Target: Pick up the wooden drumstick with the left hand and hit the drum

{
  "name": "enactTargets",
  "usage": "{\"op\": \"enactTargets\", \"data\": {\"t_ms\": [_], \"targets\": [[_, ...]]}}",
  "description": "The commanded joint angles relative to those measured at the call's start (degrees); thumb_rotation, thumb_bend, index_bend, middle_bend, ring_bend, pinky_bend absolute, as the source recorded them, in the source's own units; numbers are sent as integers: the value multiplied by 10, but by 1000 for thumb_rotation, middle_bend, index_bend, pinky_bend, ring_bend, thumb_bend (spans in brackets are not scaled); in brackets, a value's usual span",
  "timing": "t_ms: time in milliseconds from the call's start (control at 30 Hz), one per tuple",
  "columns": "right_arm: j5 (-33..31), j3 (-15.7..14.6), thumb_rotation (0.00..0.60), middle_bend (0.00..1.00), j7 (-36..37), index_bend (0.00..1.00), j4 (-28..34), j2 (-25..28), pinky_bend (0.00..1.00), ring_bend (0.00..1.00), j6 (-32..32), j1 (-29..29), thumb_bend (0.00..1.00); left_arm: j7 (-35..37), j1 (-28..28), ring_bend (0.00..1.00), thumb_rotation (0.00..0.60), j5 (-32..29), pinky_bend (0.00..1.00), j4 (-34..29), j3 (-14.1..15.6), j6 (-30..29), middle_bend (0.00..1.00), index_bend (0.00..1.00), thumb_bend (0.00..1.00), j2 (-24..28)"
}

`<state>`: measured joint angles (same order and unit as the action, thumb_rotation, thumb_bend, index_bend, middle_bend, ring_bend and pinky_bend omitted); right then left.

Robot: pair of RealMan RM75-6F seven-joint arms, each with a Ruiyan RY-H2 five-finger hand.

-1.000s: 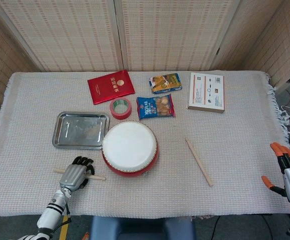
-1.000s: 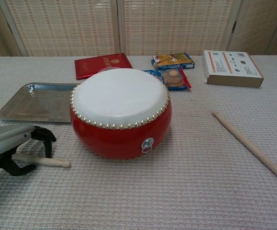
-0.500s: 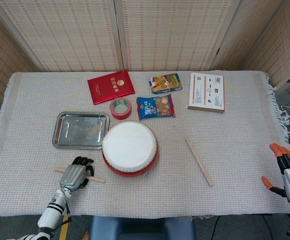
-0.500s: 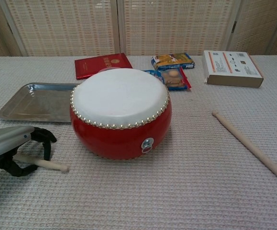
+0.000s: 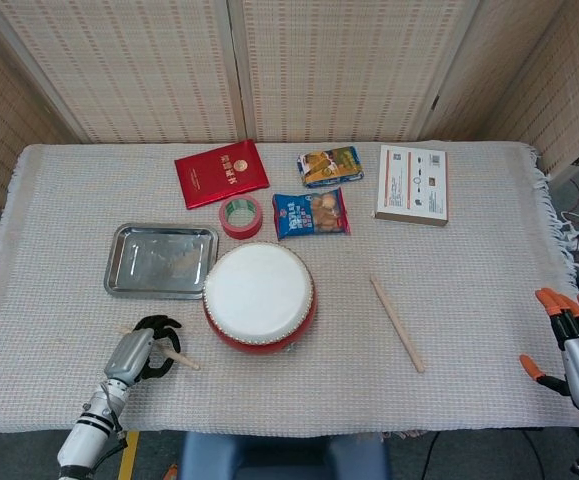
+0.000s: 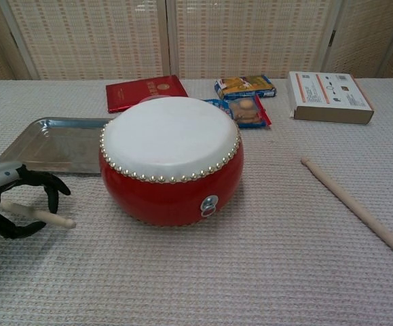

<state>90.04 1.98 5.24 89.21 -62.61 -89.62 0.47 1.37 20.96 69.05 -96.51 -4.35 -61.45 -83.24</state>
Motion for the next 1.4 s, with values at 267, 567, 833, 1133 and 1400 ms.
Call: {"op": "enactTargets", "data": {"t_ms": [267,567,833,1133,1400], "targets": [[2,-2,600,65,-5,3,7,1,0,0,5,2,229,572,-20,132,600,148,93,-51,-12,92,264,578,359,173],[2,-2,600,65,-12,3,13,2,0,0,0,-1,229,941,9,135,600,281,96,49,43,49,271,577,358,192],[3,1,600,65,-26,3,24,7,0,0,-10,-4,229,1154,44,142,600,326,101,148,93,5,281,577,358,168],[1,0,600,65,-28,4,27,7,0,0,-9,-6,229,1257,67,147,600,343,109,209,130,-22,288,574,358,148],[-1,1,600,65,-29,3,27,6,0,0,-8,-6,229,1343,82,222,600,304,152,248,147,-11,329,552,359,122]]}}
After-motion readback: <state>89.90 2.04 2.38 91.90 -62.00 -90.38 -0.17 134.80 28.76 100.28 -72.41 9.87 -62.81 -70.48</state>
